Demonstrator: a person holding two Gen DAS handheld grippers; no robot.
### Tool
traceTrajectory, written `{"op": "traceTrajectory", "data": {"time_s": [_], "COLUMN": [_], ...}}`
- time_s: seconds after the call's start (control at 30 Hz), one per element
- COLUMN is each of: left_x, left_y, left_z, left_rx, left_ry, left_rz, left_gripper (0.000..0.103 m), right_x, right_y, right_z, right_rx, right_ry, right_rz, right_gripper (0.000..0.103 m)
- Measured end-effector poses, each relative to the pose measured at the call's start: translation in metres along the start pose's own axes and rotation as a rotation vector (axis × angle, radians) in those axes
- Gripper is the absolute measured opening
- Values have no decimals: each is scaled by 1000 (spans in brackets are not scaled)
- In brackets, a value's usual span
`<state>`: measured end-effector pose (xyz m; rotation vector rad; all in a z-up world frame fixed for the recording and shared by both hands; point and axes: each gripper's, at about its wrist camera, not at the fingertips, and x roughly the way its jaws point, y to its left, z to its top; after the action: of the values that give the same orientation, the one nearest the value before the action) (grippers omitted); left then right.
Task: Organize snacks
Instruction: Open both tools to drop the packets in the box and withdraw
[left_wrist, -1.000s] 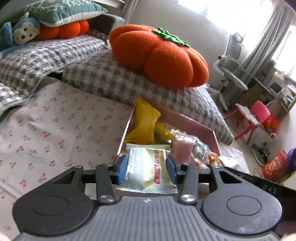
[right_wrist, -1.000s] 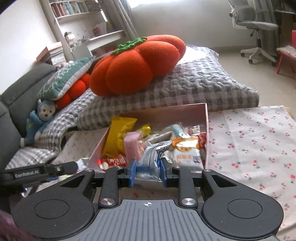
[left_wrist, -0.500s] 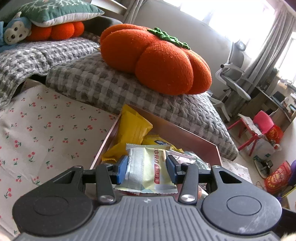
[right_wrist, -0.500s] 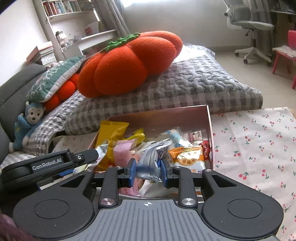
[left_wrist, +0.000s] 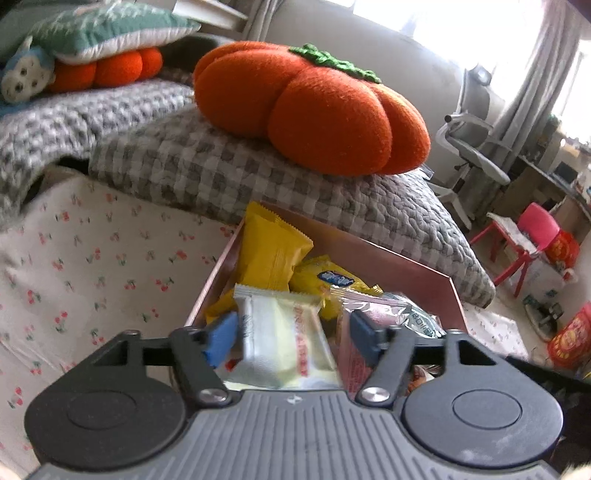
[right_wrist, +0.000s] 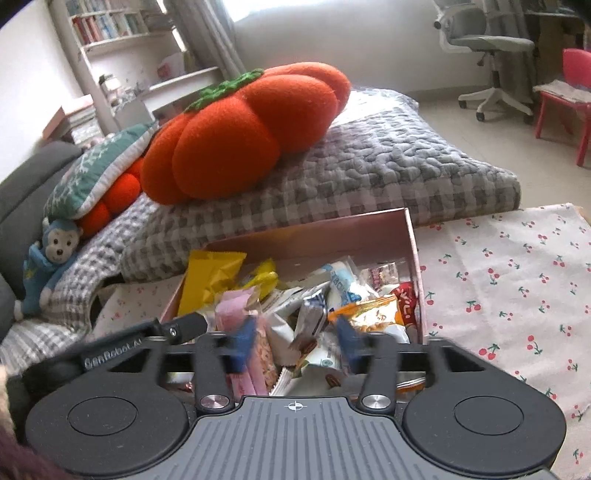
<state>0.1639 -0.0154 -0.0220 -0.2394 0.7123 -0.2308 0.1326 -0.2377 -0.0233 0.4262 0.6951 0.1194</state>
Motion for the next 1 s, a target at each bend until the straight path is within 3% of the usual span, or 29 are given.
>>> {"op": "traceTrajectory", "data": {"time_s": [0.17, 0.37, 0.57, 1.0], "left_x": [-18, -39, -58, -89], "left_y": [-5, -10, -10, -15], "left_z": [-1, -4, -6, -28], "left_rx": [54, 111, 133, 172], "left_ry": [0, 23, 43, 116], "left_rz": [-2, 21, 59, 88], "left_gripper": [87, 97, 103, 103], "right_x": [-17, -44, -66, -107], "right_y": [3, 6, 3, 8], "right_z": [1, -5, -5, -30], "right_rx": [-4, -30, -23, -79], "right_ry": [-9, -9, -11, 7], "right_rz": [-15, -46, -77, -165], "right_gripper": [75, 85, 88, 93]}}
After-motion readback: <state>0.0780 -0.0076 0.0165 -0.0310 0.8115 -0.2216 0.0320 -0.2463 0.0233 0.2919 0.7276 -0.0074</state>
